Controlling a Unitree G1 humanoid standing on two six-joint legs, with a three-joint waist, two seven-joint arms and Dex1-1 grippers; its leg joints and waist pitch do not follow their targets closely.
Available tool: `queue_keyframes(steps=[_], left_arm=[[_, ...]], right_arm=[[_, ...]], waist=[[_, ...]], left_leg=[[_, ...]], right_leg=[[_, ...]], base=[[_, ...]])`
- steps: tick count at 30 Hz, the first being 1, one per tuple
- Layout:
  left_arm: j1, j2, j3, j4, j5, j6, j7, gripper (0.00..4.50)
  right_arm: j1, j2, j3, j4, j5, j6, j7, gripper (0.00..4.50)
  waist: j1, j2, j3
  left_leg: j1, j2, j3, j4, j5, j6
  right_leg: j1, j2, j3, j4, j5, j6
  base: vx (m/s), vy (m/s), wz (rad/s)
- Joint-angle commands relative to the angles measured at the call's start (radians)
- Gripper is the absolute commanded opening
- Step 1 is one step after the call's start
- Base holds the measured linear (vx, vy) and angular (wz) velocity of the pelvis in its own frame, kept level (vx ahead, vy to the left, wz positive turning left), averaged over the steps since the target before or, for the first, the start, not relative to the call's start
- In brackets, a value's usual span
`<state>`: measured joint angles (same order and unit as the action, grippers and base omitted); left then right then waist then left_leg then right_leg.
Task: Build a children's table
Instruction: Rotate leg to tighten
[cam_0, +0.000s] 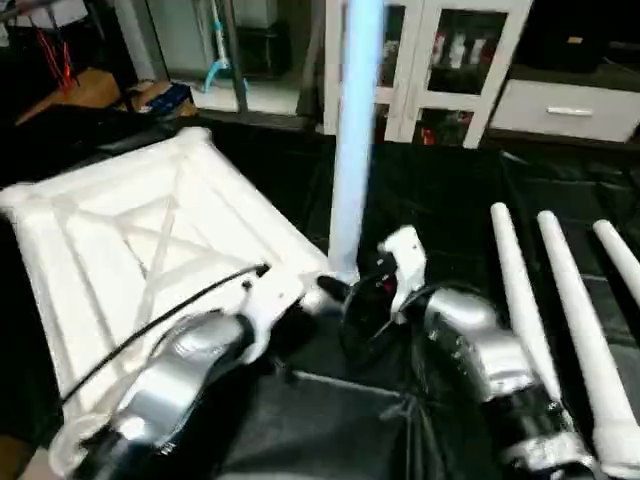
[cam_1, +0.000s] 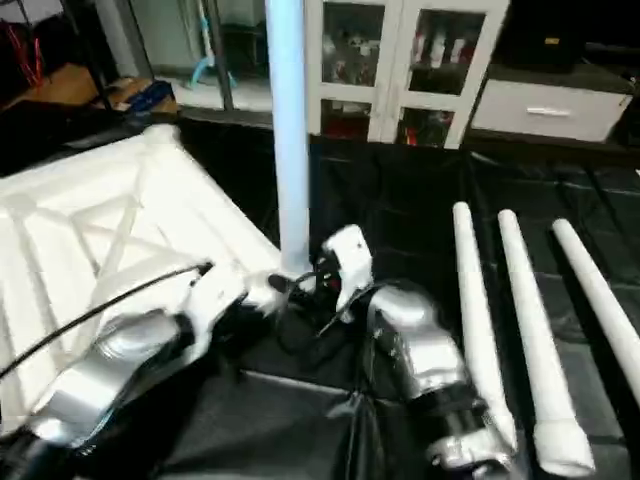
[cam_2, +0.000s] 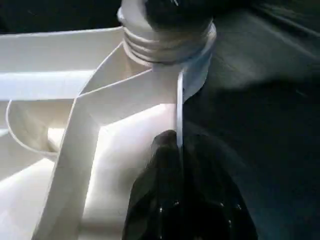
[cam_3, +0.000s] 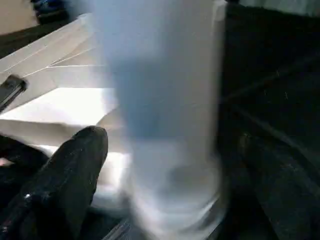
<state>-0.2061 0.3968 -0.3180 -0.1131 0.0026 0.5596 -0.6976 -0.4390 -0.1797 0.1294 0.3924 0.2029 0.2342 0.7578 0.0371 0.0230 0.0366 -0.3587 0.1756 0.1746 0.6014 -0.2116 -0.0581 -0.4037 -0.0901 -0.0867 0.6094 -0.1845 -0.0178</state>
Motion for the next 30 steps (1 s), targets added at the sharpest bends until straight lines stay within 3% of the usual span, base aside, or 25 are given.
queue_keyframes(steps=[1,11,16,17,30], left_arm=[[0.026,0.025,-0.025,-0.075,-0.041,-0.03,-0.077,0.0],[0.057,0.06,-0.027,-0.114,-0.062,-0.027,-0.11,0.0],[0.053,0.061,-0.026,-0.113,-0.068,-0.023,-0.115,0.0],[0.052,0.062,-0.027,-0.113,-0.068,-0.024,-0.116,0.0],[0.049,0.064,-0.026,-0.107,-0.071,-0.021,-0.115,0.0]], right_arm=[[0.005,-0.042,0.022,-0.022,0.003,0.012,0.088,4.46],[0.036,-0.105,0.063,-0.02,0.011,0.035,0.209,4.46],[0.054,-0.116,0.072,-0.031,0.012,0.038,0.239,4.46],[0.053,-0.116,0.07,-0.03,0.012,0.038,0.239,4.21],[0.041,-0.097,0.047,-0.016,0.022,0.036,0.227,3.18]], waist=[[-0.002,-0.001,-0.052],[0.003,-0.006,-0.047],[0.002,-0.006,-0.051],[0.002,-0.006,-0.051],[0.003,-0.005,-0.053]], left_leg=[[0.005,0.054,-0.012,-0.072,-0.143,0.076],[-0.001,0.052,-0.014,-0.076,-0.174,0.058],[-0.002,0.052,-0.015,-0.072,-0.139,0.07],[-0.002,0.052,-0.014,-0.071,-0.138,0.072],[-0.002,0.052,-0.015,-0.07,-0.13,0.074]], right_leg=[[0.046,-0.053,0.055,-0.066,-0.142,-0.231],[0.052,-0.057,0.057,-0.072,-0.203,-0.214],[0.053,-0.055,0.056,-0.067,-0.149,-0.226],[0.053,-0.055,0.056,-0.067,-0.148,-0.227],[0.055,-0.055,0.055,-0.063,-0.133,-0.235]], base=[[0.0,0.0,0.0],[0.0,0.0,0.0],[0.0,0.0,0.0],[0.0,0.0,0.0],[0.0,0.0,0.0]])
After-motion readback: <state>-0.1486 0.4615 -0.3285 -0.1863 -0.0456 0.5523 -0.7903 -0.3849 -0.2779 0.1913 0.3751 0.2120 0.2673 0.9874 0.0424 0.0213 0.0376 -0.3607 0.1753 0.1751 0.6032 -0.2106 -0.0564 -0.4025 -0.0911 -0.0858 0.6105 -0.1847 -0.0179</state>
